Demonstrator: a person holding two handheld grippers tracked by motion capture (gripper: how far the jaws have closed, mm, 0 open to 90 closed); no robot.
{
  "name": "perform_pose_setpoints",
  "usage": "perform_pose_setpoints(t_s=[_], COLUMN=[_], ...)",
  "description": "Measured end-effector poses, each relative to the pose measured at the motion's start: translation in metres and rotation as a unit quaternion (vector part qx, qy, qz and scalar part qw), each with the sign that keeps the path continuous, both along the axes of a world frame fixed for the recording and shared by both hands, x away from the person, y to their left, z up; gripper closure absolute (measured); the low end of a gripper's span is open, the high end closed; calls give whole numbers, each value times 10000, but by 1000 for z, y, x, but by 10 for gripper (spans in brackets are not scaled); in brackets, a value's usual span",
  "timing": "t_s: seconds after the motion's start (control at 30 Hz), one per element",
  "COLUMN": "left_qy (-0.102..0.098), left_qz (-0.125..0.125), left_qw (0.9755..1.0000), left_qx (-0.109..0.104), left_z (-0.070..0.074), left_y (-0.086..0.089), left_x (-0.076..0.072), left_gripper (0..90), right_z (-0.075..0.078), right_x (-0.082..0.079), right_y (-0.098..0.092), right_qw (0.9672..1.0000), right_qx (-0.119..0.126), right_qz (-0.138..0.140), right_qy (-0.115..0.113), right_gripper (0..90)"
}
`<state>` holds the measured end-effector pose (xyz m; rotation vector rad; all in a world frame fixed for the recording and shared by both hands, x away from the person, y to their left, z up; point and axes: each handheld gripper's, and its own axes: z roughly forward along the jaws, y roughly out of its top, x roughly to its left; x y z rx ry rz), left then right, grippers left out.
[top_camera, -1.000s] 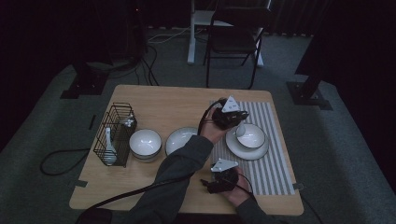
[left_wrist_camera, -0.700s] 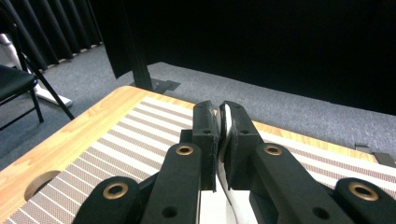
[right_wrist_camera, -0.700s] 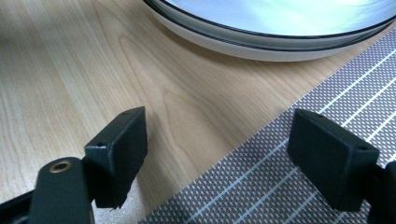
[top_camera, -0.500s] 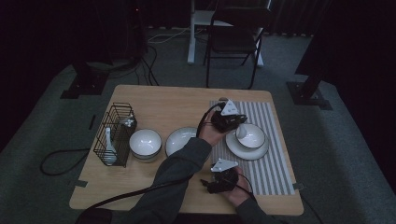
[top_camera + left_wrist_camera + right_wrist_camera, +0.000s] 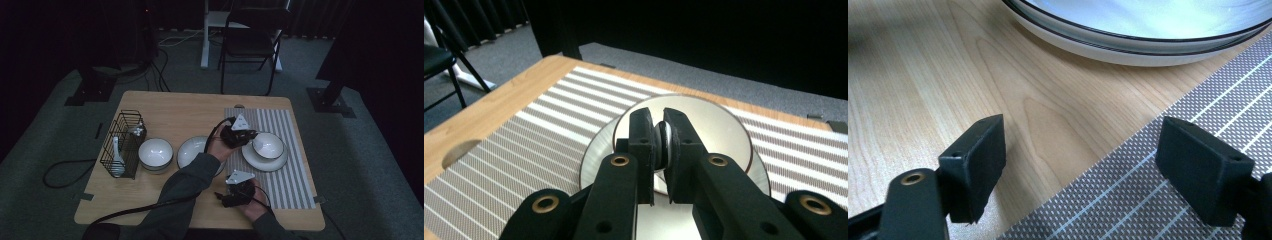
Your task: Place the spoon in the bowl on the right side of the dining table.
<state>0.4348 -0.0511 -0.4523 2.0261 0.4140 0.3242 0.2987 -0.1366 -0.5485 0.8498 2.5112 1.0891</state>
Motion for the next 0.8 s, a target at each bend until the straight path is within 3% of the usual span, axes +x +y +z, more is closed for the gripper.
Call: perform_pose_setpoints(t_s=[0.3,0.8], left_qy=[110,189], left_qz=[-27,-45], left_qw=[9999,9998], left_qx=[46,107], left_z=[-13,-22], left_y=[2,2], left_x=[-3,-6], left_gripper=[843,837], right_z=[0,0], right_x=[0,0], right_y=[0,0], right_qw=[10000,10000], right_qx=[1,3], right_qz=[7,12], right_qy=[-3,1], right_gripper=[199,199])
